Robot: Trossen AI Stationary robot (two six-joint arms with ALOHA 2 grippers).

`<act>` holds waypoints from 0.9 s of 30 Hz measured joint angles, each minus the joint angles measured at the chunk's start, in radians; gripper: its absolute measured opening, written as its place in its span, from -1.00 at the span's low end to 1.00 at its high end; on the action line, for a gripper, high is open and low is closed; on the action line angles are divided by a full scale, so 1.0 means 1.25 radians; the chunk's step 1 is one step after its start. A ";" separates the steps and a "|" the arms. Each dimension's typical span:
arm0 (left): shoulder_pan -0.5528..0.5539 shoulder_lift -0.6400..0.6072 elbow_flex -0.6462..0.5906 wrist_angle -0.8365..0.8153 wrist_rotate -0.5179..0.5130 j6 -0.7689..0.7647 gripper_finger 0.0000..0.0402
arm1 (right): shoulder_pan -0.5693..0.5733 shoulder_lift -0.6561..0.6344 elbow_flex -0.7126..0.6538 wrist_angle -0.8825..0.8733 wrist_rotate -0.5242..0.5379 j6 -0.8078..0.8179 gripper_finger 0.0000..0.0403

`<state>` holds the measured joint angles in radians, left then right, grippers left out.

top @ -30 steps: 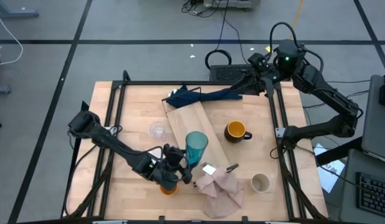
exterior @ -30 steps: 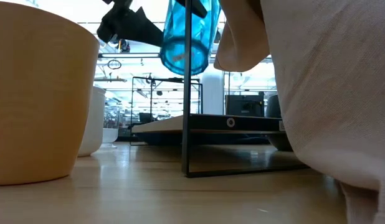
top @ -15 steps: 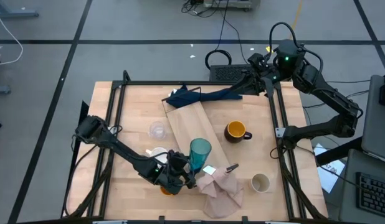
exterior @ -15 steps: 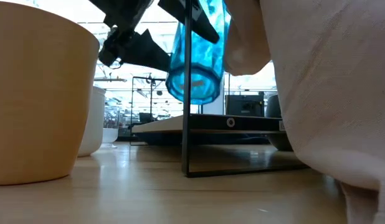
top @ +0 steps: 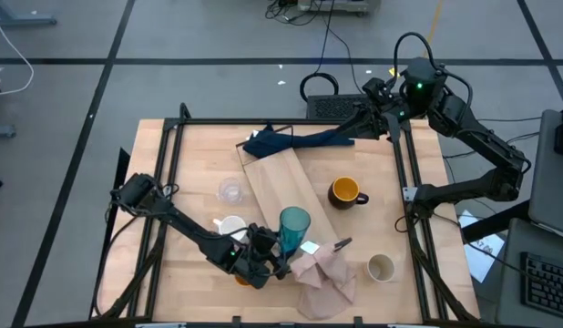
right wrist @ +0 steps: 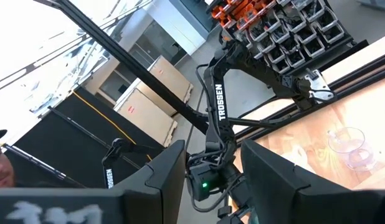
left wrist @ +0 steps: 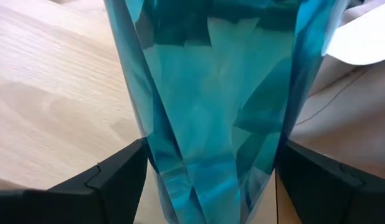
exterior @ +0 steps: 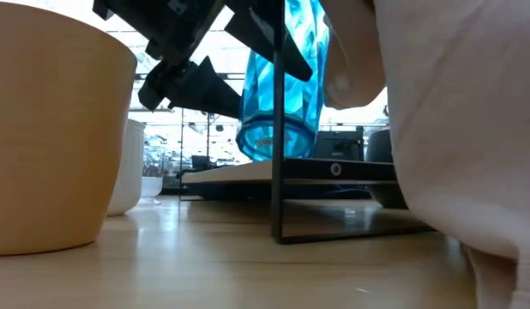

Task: Stack small to large cups/mugs on shelf
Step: Put the blue cup on the shelf

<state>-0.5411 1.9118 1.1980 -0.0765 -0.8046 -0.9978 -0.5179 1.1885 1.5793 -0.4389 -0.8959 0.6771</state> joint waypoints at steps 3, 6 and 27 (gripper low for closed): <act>0.000 0.001 0.000 0.004 -0.022 0.023 0.65 | 0.000 0.000 0.000 0.000 0.000 0.000 -0.26; -0.002 0.000 0.000 -0.006 -0.027 0.028 0.69 | 0.000 0.000 0.000 0.000 0.000 0.002 -0.26; 0.010 0.000 0.000 -0.006 0.012 0.133 0.72 | 0.000 0.000 0.000 0.002 0.004 0.017 -0.26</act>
<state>-0.5285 1.9114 1.1976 -0.0838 -0.7891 -0.8319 -0.5179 1.1885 1.5793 -0.4362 -0.8913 0.6987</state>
